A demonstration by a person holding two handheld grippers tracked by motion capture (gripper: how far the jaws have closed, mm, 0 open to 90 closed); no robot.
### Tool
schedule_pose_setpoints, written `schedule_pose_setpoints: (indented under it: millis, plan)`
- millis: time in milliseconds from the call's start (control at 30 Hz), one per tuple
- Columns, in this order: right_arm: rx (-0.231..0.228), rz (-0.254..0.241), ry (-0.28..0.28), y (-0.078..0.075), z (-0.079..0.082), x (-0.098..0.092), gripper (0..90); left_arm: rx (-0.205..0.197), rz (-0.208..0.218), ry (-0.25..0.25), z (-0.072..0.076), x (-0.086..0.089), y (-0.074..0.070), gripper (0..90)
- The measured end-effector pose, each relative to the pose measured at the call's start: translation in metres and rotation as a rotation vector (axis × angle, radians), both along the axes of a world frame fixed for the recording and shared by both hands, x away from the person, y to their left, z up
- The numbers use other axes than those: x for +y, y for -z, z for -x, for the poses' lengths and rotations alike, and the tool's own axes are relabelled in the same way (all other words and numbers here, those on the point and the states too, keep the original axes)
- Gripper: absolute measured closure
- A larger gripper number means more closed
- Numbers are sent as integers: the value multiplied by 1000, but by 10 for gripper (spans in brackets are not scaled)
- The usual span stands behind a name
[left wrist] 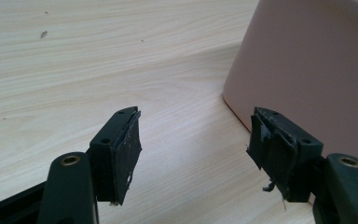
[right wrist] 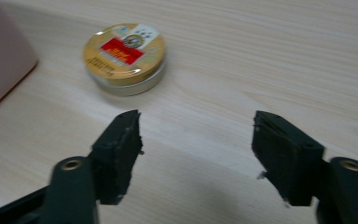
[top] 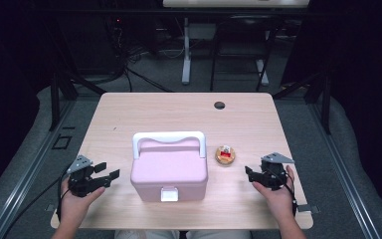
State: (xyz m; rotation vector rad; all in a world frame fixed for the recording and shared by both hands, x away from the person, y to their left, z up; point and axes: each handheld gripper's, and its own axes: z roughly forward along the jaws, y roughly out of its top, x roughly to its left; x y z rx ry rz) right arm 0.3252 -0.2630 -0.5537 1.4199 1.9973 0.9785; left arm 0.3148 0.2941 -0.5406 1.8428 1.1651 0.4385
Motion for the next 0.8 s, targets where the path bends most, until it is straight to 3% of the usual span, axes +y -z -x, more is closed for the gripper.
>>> schedule_pose_setpoints:
  millis: [100,200,367,500,600,800]
  plan:
    - [-6,54,-40,3,2,10,381,27,-16,14,-3,-4,4,345]
    - [-15,67,-81,3,5,15,386,45,-32,21,-5,-7,4,362]
    - [-24,99,-116,0,12,23,389,38,-39,26,-4,-13,1,371]
    - [-20,63,-161,-3,16,25,439,29,-30,42,-2,-17,-3,371]
    - [-23,0,-159,-5,16,23,495,25,-25,66,-1,-20,-5,389]
    - [-4,-27,-132,-8,15,20,521,13,-23,83,1,-24,-7,429]
